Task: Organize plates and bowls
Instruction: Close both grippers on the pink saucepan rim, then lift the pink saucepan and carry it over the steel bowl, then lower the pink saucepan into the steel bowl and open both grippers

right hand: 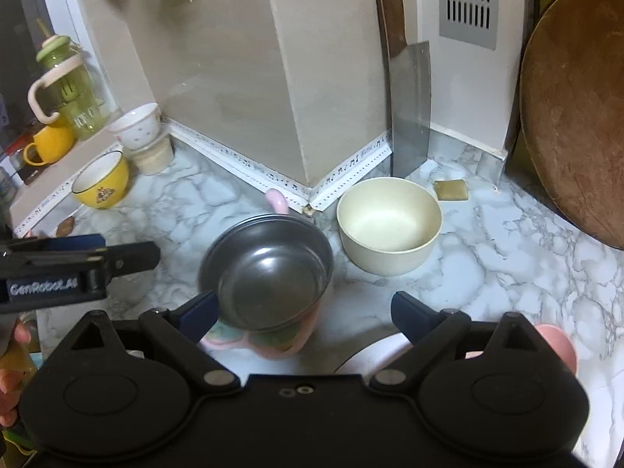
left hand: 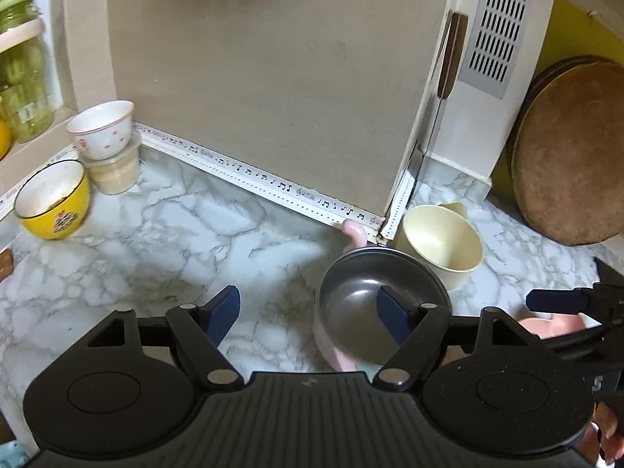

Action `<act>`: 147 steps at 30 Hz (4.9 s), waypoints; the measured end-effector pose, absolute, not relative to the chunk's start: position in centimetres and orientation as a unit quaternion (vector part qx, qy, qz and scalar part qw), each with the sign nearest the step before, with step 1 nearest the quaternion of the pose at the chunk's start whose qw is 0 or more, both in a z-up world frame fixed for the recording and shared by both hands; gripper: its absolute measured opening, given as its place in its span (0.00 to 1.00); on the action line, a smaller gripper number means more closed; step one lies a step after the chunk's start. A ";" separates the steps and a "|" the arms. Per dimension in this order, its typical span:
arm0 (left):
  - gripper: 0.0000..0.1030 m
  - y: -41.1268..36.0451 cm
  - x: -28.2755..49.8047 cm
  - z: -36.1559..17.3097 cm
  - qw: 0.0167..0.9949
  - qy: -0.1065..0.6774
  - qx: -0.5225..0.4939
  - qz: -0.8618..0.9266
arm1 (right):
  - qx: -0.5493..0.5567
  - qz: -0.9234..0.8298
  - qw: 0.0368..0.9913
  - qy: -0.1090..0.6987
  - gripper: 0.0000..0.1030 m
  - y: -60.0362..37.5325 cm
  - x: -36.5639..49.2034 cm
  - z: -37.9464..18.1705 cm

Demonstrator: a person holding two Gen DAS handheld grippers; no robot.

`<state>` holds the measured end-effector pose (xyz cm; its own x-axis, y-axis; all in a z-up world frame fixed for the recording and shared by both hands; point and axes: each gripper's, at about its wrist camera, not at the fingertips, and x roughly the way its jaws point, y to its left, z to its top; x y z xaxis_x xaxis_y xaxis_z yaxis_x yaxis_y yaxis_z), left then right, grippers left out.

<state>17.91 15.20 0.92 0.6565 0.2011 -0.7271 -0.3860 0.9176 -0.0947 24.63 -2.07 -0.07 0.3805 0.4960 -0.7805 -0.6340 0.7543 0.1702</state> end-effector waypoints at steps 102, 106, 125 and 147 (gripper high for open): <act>0.07 12.8 10.8 5.5 0.866 0.464 -0.101 0.159 | -0.111 0.367 0.820 0.426 0.09 -0.2 18.4 4.3; 0.07 13.0 8.5 4.9 0.857 0.476 -0.113 0.159 | -0.119 0.376 0.808 0.437 0.09 0.2 16.5 4.0; 0.07 15.1 4.1 1.1 0.816 0.533 -0.161 0.158 | -0.141 0.388 0.764 0.496 0.10 1.9 12.4 0.9; 0.07 18.6 6.4 -3.0 0.787 0.562 -0.196 0.164 | -0.143 0.386 0.727 0.550 0.09 5.2 15.4 -3.4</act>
<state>6.44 18.62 -3.03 0.3139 0.0381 -0.9487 -0.4786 0.8693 -0.1234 15.35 5.21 -3.37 0.0967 0.4031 -0.9101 -0.7180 0.6614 0.2167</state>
